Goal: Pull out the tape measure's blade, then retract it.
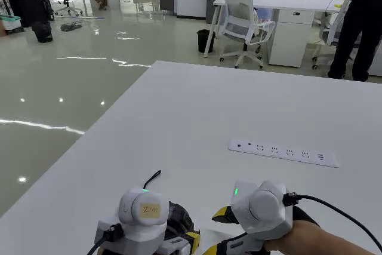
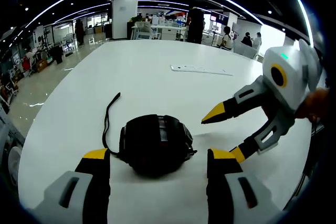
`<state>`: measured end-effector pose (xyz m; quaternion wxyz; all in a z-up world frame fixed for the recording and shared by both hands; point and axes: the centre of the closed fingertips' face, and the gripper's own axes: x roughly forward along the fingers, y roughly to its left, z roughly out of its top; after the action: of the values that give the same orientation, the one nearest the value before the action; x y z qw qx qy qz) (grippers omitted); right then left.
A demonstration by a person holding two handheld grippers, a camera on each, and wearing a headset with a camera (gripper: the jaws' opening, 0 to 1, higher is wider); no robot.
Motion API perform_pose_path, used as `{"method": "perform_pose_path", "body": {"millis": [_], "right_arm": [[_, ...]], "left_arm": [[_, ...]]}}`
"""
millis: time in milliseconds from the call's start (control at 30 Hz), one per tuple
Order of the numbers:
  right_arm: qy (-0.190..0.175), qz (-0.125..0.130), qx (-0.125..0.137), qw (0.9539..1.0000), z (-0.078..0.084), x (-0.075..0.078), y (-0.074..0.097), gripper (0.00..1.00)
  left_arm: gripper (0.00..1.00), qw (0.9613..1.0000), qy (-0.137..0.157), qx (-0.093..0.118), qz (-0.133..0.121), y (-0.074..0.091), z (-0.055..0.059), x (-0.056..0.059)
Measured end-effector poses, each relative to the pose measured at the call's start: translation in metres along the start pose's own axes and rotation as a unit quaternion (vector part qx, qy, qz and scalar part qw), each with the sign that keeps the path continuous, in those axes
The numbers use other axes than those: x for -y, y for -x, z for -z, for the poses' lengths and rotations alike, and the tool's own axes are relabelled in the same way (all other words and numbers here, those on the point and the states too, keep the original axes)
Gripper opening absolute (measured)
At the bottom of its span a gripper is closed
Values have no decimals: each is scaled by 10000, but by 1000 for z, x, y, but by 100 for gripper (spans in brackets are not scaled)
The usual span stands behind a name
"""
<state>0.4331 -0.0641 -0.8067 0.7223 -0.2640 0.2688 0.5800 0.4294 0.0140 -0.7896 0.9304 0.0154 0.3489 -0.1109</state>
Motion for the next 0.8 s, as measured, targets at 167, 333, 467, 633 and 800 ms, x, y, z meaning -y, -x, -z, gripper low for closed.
{"method": "perform_pose_path", "body": {"millis": [167, 333, 467, 633, 800], "right_arm": [[-180, 105, 60, 9998, -2, -1, 11, 52], [-364, 255, 134, 9989, -1, -1, 23, 55], [-485, 348, 152, 9981, 0, -3, 33, 58], [-704, 501, 251, 9959, 2, -8, 46, 60], [-852, 673, 312, 9936, 8, -11, 57, 62]], "left_arm": [[74, 9996, -125, -28, 239, 5, 2, 2], [76, 9984, -356, -63, 429, 9, 3, 4], [76, 9970, -461, -89, 612, 13, 4, 8], [77, 9949, -606, -186, 788, 16, 10, 10], [79, 9928, -745, -215, 917, 21, 10, 12]]}}
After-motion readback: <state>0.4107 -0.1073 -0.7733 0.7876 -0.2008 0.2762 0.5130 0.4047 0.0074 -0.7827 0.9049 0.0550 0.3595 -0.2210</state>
